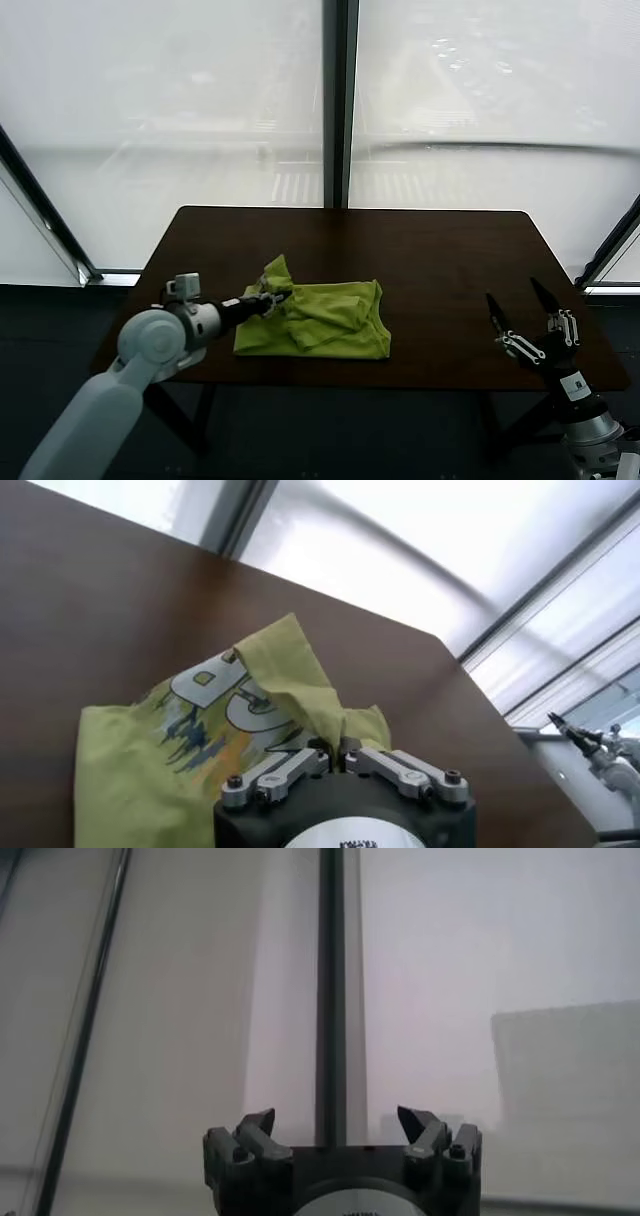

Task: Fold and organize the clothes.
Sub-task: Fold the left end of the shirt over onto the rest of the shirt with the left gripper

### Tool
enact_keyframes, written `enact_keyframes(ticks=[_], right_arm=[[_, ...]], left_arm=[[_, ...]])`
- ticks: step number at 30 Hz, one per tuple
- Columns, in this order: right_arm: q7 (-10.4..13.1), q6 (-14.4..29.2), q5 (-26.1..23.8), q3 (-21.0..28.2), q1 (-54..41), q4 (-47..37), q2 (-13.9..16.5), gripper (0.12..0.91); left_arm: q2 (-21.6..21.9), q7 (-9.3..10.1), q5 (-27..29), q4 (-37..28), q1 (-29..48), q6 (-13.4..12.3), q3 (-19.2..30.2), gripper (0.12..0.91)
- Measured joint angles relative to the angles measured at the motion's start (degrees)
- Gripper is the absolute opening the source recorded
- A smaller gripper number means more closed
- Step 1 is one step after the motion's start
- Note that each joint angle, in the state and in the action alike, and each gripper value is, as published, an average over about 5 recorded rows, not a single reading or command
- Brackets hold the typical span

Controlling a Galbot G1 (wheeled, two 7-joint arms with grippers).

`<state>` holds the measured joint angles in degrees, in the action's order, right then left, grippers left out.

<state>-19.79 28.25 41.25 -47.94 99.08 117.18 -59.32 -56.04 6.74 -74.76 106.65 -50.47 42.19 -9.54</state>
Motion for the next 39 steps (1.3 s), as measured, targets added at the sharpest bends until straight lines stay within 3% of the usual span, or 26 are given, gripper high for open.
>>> enact_keyframes(ticks=[7, 39], right_arm=[[-0.1, 0.1, -0.6, 0.0, 0.2, -0.3, -1.0, 0.907], [0.0, -0.2, -2.3, 0.6, 0.0, -0.9, -2.5, 0.907]], left_arm=[[-2.5, 1.57, -1.0, -0.9, 2.4, 0.0, 3.6, 0.188], [-9.8, 1.66, 2.6, -4.7, 2.2, 0.0, 7.4, 0.188]])
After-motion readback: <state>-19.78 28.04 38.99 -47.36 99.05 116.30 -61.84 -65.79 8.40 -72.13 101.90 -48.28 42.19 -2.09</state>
